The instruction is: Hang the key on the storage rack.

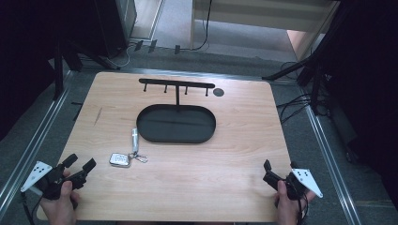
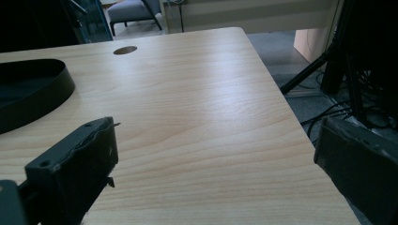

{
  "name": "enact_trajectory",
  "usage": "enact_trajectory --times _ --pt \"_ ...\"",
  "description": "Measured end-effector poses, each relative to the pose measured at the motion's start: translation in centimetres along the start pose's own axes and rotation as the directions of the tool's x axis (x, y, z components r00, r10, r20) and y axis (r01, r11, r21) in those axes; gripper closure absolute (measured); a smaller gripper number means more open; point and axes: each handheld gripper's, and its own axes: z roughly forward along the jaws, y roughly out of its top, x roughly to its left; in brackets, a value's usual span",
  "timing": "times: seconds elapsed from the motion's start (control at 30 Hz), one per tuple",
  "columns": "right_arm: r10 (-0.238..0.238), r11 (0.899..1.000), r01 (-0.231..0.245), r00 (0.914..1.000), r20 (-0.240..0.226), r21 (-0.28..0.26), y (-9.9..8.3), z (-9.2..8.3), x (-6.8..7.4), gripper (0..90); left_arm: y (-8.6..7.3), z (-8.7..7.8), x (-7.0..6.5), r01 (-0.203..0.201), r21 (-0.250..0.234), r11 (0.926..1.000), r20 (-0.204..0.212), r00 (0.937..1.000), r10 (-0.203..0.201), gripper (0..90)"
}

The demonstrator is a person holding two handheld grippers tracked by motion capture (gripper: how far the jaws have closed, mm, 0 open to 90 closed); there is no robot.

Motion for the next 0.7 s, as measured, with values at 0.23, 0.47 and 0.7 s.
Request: enact_trajectory --times 0.23,0.47,0.7 --pt "0.088 0.996 -0.088 0.9959 -0.021 0.002 0.0 0.0 -0.9 0.0 -0.1 0.2 -0.4 -0.020 -0.009 0.9998 -0.074 0.9971 0.019 14.3" --pt "0.064 0.998 -0.064 0.9977 -0.024 0.006 0.1 0.0 -0.7 0.0 0.7 1.3 -1.6 -0.020 0.059 0.9980 -0.066 0.9975 0.024 14.6" --pt "0.066 0.998 -0.066 0.9976 -0.021 0.000 0.0 -0.1 -0.8 0.0 2.7 3.1 -4.9 -0.111 0.149 0.9825 -0.025 0.9929 0.116 15.0"
